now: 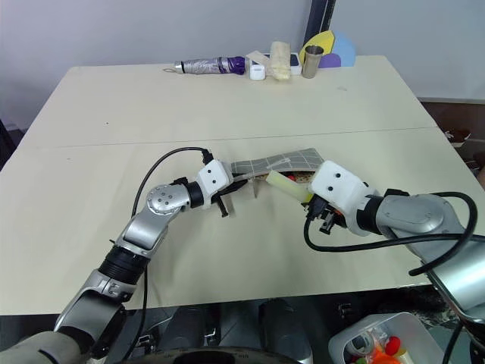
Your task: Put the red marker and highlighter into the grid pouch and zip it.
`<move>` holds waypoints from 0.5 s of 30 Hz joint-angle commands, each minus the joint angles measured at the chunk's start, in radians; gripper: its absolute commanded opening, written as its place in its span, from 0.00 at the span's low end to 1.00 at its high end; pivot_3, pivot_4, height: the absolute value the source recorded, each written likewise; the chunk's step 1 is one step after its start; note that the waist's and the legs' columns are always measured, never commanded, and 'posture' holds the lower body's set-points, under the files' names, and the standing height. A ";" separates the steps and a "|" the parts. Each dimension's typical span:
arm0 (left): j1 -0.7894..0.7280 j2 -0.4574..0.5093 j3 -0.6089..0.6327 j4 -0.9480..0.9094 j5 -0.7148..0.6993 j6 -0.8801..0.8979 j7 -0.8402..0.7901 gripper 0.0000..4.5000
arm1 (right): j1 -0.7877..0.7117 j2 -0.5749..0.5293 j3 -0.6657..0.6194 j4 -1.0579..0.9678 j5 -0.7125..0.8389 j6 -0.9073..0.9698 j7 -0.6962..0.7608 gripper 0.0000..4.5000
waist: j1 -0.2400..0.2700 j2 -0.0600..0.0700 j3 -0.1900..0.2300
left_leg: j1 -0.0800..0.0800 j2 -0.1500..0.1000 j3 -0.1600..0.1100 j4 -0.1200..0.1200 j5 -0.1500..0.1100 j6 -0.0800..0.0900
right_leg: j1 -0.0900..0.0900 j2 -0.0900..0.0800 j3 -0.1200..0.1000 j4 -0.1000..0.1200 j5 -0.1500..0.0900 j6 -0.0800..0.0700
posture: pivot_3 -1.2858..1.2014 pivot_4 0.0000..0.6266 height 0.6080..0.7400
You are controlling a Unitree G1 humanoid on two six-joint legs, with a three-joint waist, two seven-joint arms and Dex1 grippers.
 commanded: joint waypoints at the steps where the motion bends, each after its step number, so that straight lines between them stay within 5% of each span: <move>1: -0.005 -0.004 0.000 -0.038 0.000 -0.018 0.007 0.00 | -0.027 0.007 0.005 0.001 -0.002 0.012 -0.014 0.19 | 0.000 0.000 0.000 | 0.000 0.000 0.000 0.000 0.000 0.000 | 0.000 0.000 0.000 0.000 0.000 0.000 | 0.52 0.24 1.00; 15: -0.003 0.002 -0.012 -0.050 0.008 -0.053 0.002 0.00 | -0.063 0.024 0.017 0.072 -0.013 0.097 -0.073 0.19 | -0.001 0.000 0.000 | 0.000 0.000 0.000 0.000 0.000 0.000 | -0.001 0.000 0.000 0.000 0.000 0.000 | 0.52 0.24 1.00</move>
